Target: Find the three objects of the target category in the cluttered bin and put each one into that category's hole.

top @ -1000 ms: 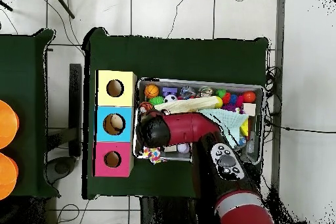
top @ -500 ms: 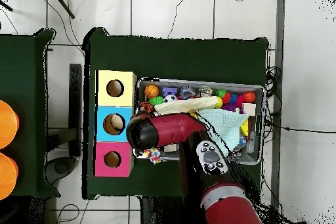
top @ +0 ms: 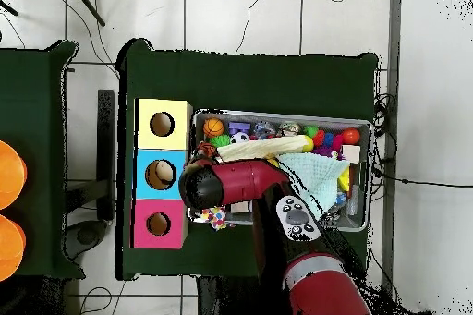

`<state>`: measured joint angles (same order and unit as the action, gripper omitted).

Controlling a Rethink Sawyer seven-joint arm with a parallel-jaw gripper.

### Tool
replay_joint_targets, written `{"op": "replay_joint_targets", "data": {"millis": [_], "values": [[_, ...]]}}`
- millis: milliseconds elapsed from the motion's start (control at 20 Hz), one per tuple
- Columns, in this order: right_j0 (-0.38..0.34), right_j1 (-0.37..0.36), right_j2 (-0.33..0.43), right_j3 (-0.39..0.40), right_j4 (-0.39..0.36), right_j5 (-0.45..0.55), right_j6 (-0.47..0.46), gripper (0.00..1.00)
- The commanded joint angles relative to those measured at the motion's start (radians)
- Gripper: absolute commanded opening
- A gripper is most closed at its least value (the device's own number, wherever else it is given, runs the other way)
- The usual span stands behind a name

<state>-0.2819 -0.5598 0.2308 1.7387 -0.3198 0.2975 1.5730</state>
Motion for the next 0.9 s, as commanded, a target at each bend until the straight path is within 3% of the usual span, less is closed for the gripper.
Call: {"op": "replay_joint_targets", "data": {"millis": [50,450,650,750,900], "values": [[-0.007,0.162,0.006,-0.121,0.004,-0.157,0.157,1.00],[-0.001,0.143,-0.003,-0.101,0.007,-0.153,0.167,1.00],[-0.009,0.099,0.002,-0.077,0.023,-0.102,0.165,1.00],[0.040,0.012,-0.071,-0.025,0.131,0.004,0.294,1.00],[0.085,-0.006,-0.141,0.036,0.276,0.039,0.456,1.00]]}}
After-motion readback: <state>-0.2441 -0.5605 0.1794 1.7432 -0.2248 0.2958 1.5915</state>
